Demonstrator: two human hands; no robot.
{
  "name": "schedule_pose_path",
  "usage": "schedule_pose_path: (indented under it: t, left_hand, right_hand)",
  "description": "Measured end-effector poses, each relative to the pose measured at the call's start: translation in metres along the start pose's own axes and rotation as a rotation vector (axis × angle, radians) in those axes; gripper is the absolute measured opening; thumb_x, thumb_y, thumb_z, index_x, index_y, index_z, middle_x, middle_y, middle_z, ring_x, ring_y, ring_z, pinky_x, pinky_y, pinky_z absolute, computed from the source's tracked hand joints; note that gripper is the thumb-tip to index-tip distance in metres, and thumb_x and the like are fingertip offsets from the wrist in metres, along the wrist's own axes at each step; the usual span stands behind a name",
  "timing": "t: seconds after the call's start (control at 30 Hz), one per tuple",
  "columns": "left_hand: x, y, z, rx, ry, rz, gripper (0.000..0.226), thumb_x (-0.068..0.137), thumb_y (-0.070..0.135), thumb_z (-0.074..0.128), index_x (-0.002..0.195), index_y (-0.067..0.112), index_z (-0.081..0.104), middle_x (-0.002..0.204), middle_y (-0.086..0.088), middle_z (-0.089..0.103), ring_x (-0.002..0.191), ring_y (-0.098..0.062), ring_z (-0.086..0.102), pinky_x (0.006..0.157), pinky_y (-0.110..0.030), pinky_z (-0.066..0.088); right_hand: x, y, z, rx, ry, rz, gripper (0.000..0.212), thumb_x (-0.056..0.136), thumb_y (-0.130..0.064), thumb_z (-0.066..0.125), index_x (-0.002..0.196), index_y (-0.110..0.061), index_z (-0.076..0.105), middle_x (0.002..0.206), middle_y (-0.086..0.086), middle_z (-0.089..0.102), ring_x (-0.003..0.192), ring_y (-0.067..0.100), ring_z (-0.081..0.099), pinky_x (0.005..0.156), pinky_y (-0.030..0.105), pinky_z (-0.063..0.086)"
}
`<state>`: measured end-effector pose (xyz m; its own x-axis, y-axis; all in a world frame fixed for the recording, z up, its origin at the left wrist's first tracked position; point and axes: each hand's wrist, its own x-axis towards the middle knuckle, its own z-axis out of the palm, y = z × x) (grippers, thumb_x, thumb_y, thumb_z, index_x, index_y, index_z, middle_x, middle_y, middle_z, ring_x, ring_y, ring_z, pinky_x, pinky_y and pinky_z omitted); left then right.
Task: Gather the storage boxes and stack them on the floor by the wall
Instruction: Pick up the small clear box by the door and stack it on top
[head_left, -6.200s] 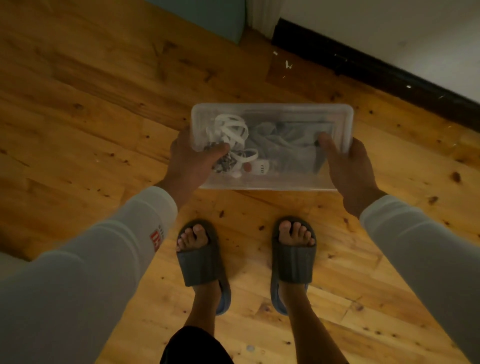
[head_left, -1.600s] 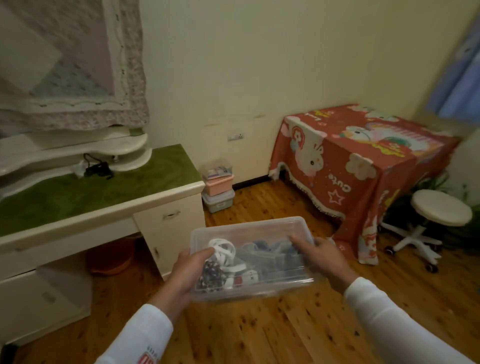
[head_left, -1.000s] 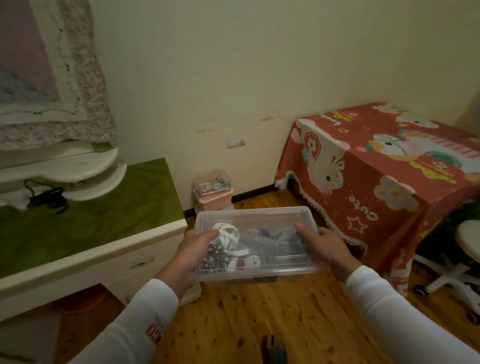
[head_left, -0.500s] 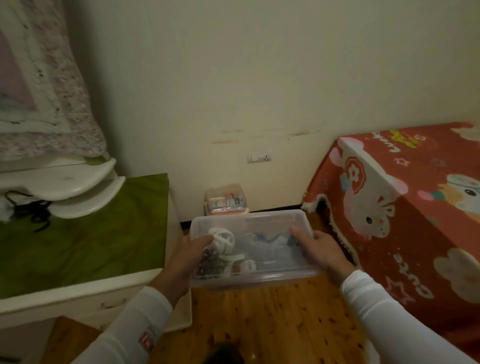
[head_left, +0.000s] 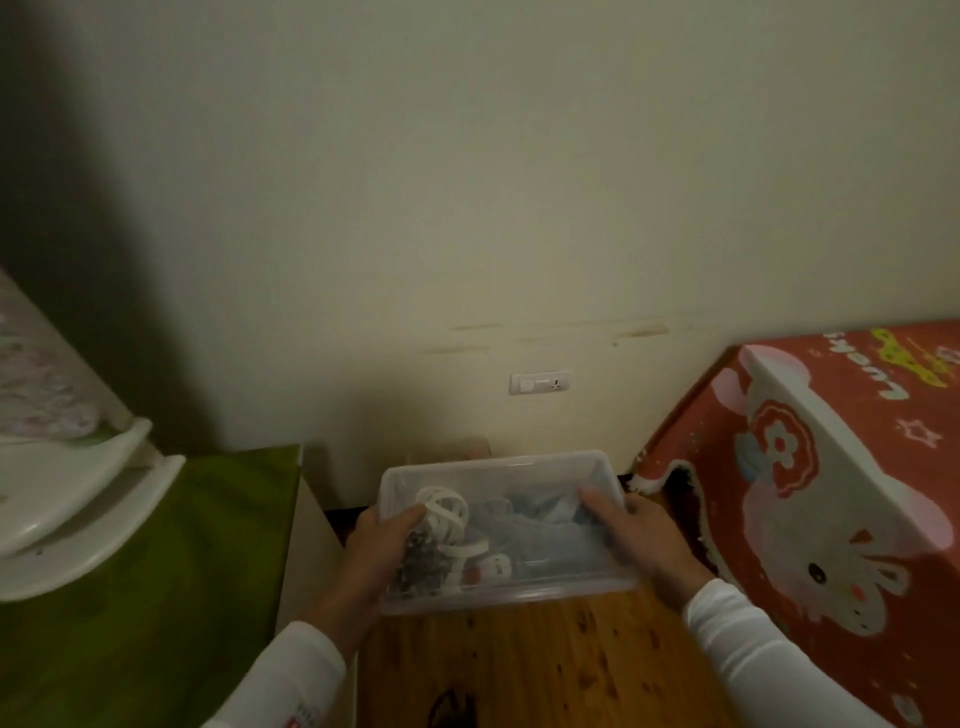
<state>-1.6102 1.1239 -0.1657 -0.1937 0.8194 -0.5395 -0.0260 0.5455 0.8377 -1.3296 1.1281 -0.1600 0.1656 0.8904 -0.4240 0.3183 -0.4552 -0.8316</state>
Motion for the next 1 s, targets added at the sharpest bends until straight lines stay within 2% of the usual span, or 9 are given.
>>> schedule_pose_path:
  t: [0.07, 0.17, 0.3, 0.53, 0.67, 0.77, 0.83, 0.93, 1.0]
  left_hand:
    - [0.034, 0.019, 0.007, -0.012, 0.035, -0.004, 0.057, 0.09, 0.029, 0.067, 0.14, 0.008, 0.047, 0.132, -0.015, 0.057, 0.115, -0.034, 0.058, 0.098, -0.048, 0.049]
    - [0.071, 0.043, 0.017, -0.016, 0.059, 0.027, 0.051, 0.091, 0.025, 0.066, 0.136, 0.007, 0.05, 0.129, -0.014, 0.06, 0.112, -0.031, 0.059, 0.094, -0.042, 0.05]
    - [0.114, 0.063, 0.033, -0.012, 0.102, 0.025, 0.045, 0.093, 0.022, 0.064, 0.135, 0.007, 0.054, 0.129, -0.014, 0.062, 0.114, -0.031, 0.06, 0.097, -0.041, 0.049]
    - [0.173, 0.076, 0.06, -0.055, 0.237, -0.095, 0.048, 0.095, 0.029, 0.061, 0.137, 0.01, 0.05, 0.133, -0.013, 0.058, 0.115, -0.033, 0.058, 0.099, -0.048, 0.049]
    - [0.211, 0.066, 0.065, -0.092, 0.311, -0.184, 0.046, 0.093, 0.032, 0.062, 0.134, 0.015, 0.049, 0.127, -0.006, 0.056, 0.108, -0.026, 0.058, 0.092, -0.04, 0.049]
    - [0.241, 0.046, 0.064, -0.103, 0.336, -0.254, 0.048, 0.093, 0.034, 0.062, 0.135, 0.014, 0.052, 0.13, -0.008, 0.058, 0.113, -0.029, 0.059, 0.097, -0.045, 0.049]
    - [0.259, 0.033, 0.064, -0.106, 0.368, -0.289, 0.043, 0.092, 0.034, 0.063, 0.13, 0.015, 0.057, 0.124, -0.007, 0.062, 0.109, -0.028, 0.06, 0.094, -0.044, 0.05]
    - [0.288, 0.007, 0.063, -0.115, 0.367, -0.313, 0.026, 0.092, 0.032, 0.063, 0.116, 0.021, 0.061, 0.116, -0.006, 0.066, 0.102, -0.024, 0.064, 0.085, -0.038, 0.051]
    - [0.3, 0.0, 0.064, -0.126, 0.351, -0.294, 0.028, 0.092, 0.03, 0.062, 0.118, 0.02, 0.063, 0.118, -0.005, 0.067, 0.104, -0.023, 0.065, 0.085, -0.036, 0.052]
  right_hand:
    - [0.037, -0.019, 0.003, -0.034, 0.016, 0.004, 0.049, 0.078, -0.062, 0.063, 0.094, -0.017, 0.071, 0.09, 0.003, 0.073, 0.082, 0.022, 0.07, 0.076, 0.041, 0.057]
    - [0.081, -0.041, 0.003, -0.08, 0.027, -0.003, 0.052, 0.075, -0.068, 0.06, 0.085, -0.018, 0.07, 0.084, 0.0, 0.072, 0.076, 0.019, 0.068, 0.064, 0.033, 0.051]
    - [0.144, -0.06, 0.001, -0.089, 0.0, 0.031, 0.059, 0.069, -0.075, 0.06, 0.084, -0.018, 0.068, 0.084, -0.002, 0.07, 0.076, 0.017, 0.067, 0.06, 0.03, 0.049]
    - [0.241, -0.075, 0.017, -0.085, -0.133, 0.078, 0.051, 0.071, -0.069, 0.062, 0.09, -0.022, 0.066, 0.091, 0.001, 0.07, 0.08, 0.021, 0.067, 0.063, 0.036, 0.057]
    - [0.289, -0.069, 0.037, -0.117, -0.204, 0.104, 0.042, 0.078, -0.06, 0.062, 0.09, -0.02, 0.065, 0.094, 0.005, 0.067, 0.084, 0.024, 0.064, 0.077, 0.047, 0.056]
    - [0.318, -0.051, 0.054, -0.136, -0.241, 0.161, 0.049, 0.081, -0.061, 0.06, 0.1, -0.017, 0.066, 0.099, 0.008, 0.068, 0.09, 0.028, 0.064, 0.084, 0.051, 0.053]
    - [0.332, -0.037, 0.067, -0.165, -0.227, 0.211, 0.048, 0.082, -0.061, 0.059, 0.104, -0.018, 0.065, 0.1, 0.008, 0.068, 0.092, 0.029, 0.064, 0.086, 0.05, 0.052]
    - [0.353, -0.011, 0.084, -0.189, -0.186, 0.273, 0.043, 0.083, -0.055, 0.062, 0.101, -0.017, 0.064, 0.097, 0.007, 0.067, 0.086, 0.025, 0.063, 0.081, 0.043, 0.052]
    - [0.36, -0.004, 0.091, -0.187, -0.174, 0.273, 0.04, 0.084, -0.05, 0.064, 0.099, -0.014, 0.064, 0.094, 0.009, 0.067, 0.084, 0.025, 0.062, 0.081, 0.045, 0.053]
